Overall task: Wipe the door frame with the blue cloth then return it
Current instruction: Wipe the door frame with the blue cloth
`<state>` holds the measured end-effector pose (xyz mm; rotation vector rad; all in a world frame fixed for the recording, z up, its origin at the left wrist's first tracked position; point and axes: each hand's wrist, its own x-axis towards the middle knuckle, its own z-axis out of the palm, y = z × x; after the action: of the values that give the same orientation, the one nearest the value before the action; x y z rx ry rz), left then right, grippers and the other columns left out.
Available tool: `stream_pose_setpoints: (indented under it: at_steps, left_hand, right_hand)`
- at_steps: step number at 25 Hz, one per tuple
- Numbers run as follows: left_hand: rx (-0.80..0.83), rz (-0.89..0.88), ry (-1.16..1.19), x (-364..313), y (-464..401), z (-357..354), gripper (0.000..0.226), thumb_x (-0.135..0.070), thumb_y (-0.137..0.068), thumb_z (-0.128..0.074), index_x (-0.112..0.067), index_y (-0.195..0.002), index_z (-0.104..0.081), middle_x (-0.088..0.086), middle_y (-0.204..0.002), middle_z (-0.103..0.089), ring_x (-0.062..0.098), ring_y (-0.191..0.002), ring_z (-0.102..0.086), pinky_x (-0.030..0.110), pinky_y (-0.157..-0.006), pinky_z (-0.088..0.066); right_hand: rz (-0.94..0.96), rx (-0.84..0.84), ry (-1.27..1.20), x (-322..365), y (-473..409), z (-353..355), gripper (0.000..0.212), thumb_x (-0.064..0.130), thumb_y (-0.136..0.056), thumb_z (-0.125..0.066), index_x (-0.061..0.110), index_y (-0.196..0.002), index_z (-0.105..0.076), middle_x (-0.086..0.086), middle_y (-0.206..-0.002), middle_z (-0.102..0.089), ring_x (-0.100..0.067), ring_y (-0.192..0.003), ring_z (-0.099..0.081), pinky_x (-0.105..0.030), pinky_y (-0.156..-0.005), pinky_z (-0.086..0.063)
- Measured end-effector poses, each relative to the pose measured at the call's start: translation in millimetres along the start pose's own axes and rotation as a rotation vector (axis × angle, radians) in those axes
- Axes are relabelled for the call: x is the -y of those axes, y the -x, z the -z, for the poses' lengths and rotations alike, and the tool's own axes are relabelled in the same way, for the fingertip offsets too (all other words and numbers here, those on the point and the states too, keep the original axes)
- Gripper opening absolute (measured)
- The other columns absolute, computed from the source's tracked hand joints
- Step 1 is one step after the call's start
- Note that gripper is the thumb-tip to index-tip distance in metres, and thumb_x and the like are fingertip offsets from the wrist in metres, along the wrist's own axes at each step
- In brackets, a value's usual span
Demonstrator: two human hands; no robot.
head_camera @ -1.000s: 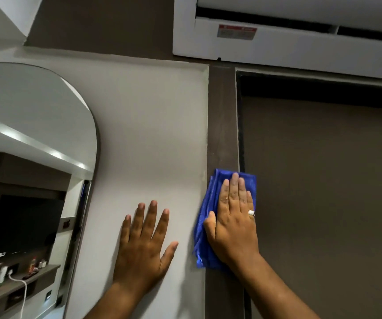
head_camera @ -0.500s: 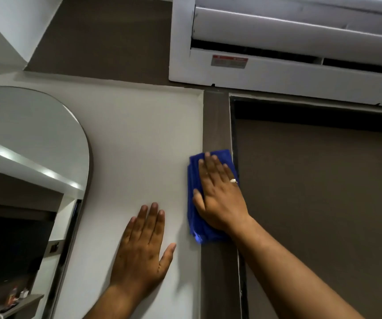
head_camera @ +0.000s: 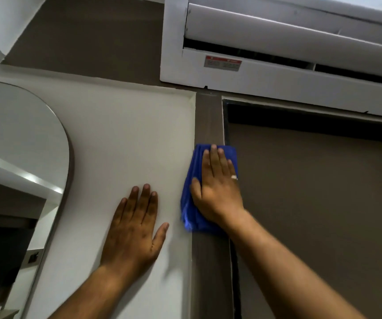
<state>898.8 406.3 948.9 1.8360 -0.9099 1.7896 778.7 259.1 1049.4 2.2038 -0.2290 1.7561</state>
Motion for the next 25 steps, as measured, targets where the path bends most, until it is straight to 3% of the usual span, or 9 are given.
stream_pose_setpoints:
  at_steps: [3,5,9,14,19,25]
  left_hand:
    - [0.035,-0.004,0.012,3.6,-4.2,0.3,0.075,-0.054,-0.092,-0.027,-0.012,-0.151,-0.006,0.009,-0.161,-0.003,0.027,-0.148,-0.003,0.037,-0.116,0.000]
    - [0.041,0.014,0.009,5.5,-14.1,1.9,0.075,-0.057,-0.091,-0.018,-0.017,-0.149,0.008,0.005,-0.160,0.011,0.022,-0.148,0.011,0.035,-0.118,0.008]
    - [0.044,0.030,0.010,9.1,-31.8,2.7,0.073,-0.062,-0.088,-0.002,-0.024,-0.140,0.034,-0.002,-0.153,0.035,0.013,-0.140,0.035,0.031,-0.113,0.022]
    - [-0.001,0.023,0.042,7.9,-41.6,0.4,0.073,-0.060,-0.089,-0.007,-0.024,-0.143,0.026,-0.002,-0.156,0.028,0.015,-0.142,0.030,0.033,-0.115,0.018]
    - [-0.021,0.002,0.073,7.1,-61.7,-2.5,0.071,-0.059,-0.090,-0.005,-0.024,-0.146,0.021,-0.004,-0.157,0.026,0.014,-0.143,0.028,0.034,-0.117,0.015]
    - [-0.023,-0.012,0.077,6.3,-62.5,0.8,0.071,-0.059,-0.090,-0.007,-0.025,-0.147,0.018,-0.005,-0.158,0.023,0.013,-0.143,0.027,0.033,-0.117,0.014]
  right_hand:
    - [-0.030,-0.013,0.023,-9.6,-66.9,17.4,0.068,0.039,-0.096,-0.027,0.010,-0.149,0.003,-0.010,-0.161,0.009,-0.022,-0.147,0.010,-0.038,-0.118,0.007]
    - [-0.041,-0.026,0.026,-10.2,-87.0,19.2,0.067,0.038,-0.097,-0.027,0.009,-0.149,0.003,-0.010,-0.161,0.007,-0.024,-0.147,0.009,-0.039,-0.119,0.006]
    - [0.004,-0.079,-0.016,-10.4,-47.9,6.6,0.070,0.042,-0.094,-0.027,0.012,-0.150,0.003,-0.008,-0.161,0.009,-0.020,-0.147,0.011,-0.037,-0.118,0.007]
    - [0.034,-0.039,-0.021,-10.5,0.7,-4.0,0.077,0.050,-0.088,-0.023,0.017,-0.148,0.011,-0.001,-0.159,0.018,-0.012,-0.143,0.022,-0.035,-0.117,0.010]
    - [0.016,-0.066,0.000,-15.2,-72.9,11.6,0.070,0.042,-0.095,-0.030,0.011,-0.150,0.000,-0.009,-0.161,0.005,-0.023,-0.148,0.007,-0.040,-0.119,0.003]
    - [0.013,-0.083,0.016,-19.3,-109.3,22.8,0.066,0.040,-0.096,-0.029,0.011,-0.150,-0.003,-0.009,-0.162,0.002,-0.024,-0.148,0.005,-0.041,-0.120,0.001]
